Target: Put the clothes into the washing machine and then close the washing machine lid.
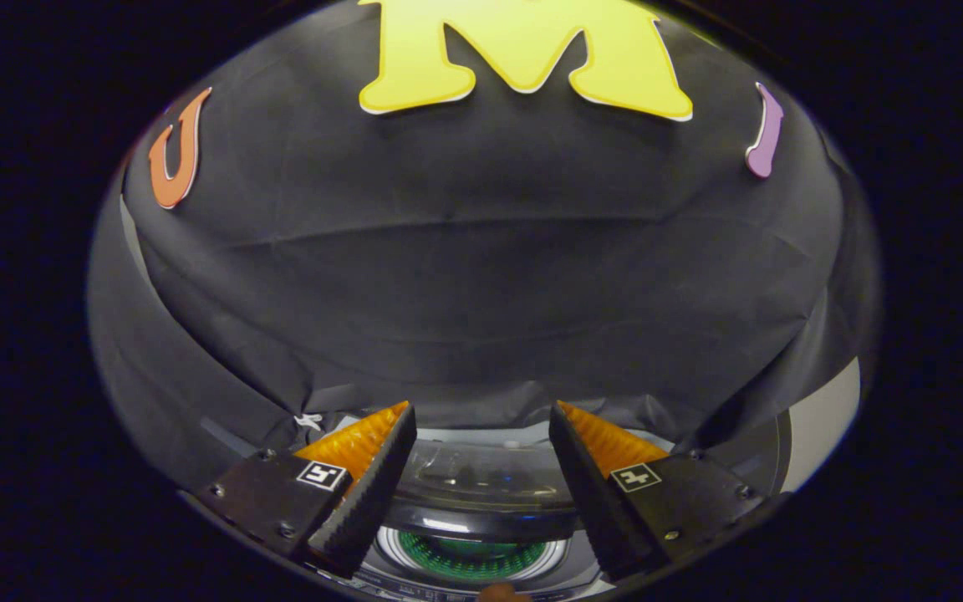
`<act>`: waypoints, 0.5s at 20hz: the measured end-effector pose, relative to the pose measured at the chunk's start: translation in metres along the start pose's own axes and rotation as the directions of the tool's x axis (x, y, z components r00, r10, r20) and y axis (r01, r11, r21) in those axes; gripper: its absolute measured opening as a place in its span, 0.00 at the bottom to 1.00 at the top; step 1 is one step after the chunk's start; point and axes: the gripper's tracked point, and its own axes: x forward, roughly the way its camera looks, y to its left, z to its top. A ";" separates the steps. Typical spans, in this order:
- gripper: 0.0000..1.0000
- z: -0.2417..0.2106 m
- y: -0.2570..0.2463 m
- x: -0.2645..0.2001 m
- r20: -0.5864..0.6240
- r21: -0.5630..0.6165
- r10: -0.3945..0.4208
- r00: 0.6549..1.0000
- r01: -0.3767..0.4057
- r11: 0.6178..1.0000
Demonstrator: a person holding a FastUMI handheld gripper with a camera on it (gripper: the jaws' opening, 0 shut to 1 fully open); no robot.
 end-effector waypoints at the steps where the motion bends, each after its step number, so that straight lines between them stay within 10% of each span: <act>1: 1.00 0.002 0.000 0.001 0.008 -0.002 0.001 1.000 -0.001 1.000; 10: 1.00 0.002 0.001 0.002 0.090 -0.014 0.004 0.996 -0.003 1.000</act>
